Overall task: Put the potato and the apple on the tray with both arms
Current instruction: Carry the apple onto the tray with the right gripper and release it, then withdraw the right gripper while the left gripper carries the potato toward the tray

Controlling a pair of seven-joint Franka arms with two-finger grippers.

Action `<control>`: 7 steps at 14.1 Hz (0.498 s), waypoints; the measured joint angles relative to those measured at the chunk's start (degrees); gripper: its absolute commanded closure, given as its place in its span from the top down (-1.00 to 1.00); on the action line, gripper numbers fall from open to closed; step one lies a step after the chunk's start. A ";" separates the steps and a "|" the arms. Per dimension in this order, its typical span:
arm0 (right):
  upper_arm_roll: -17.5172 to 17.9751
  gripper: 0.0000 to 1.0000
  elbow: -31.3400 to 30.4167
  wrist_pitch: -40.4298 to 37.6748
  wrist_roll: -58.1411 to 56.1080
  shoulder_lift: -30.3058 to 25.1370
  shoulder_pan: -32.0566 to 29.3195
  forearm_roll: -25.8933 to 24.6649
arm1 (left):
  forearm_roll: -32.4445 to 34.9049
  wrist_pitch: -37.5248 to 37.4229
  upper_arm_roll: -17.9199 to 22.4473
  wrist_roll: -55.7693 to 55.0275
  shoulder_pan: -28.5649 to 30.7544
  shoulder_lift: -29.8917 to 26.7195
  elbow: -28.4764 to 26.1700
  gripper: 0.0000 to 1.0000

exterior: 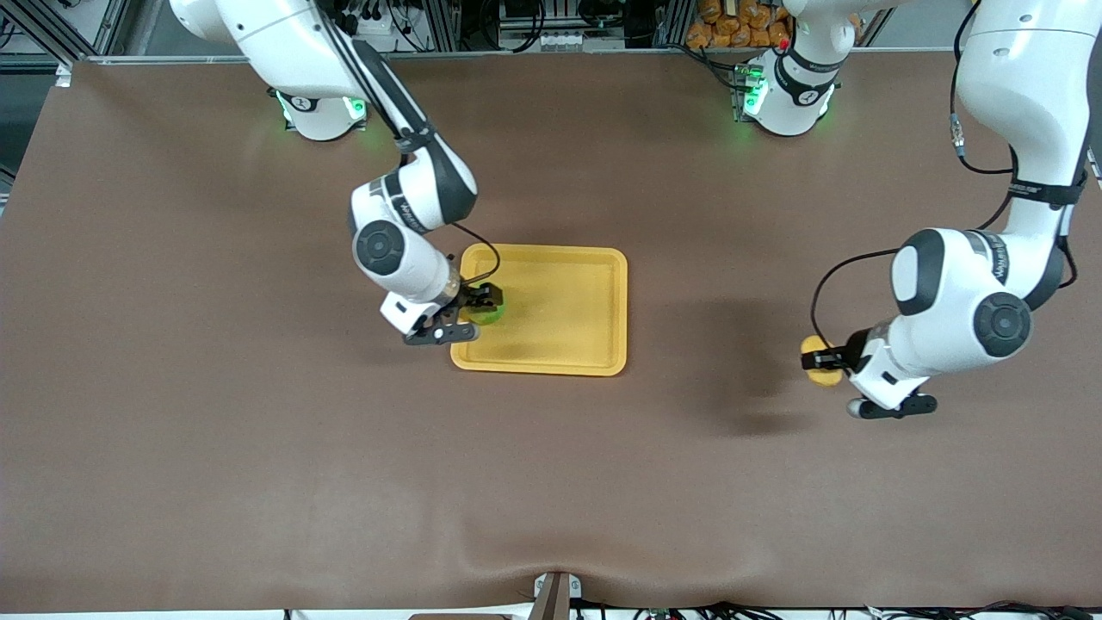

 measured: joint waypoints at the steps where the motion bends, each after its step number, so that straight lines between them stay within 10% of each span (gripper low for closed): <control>1: -0.19 1.00 0.33 -2.13 -1.31 -1.91 -2.21 0.00 | 0.00 -0.13 -1.67 -2.93 -0.20 -0.04 0.02 -0.52; 7: -0.64 1.00 0.69 -17.66 -12.84 -15.23 -18.94 -0.23 | 0.00 -0.25 -4.24 -20.64 -10.26 -0.14 1.27 -0.52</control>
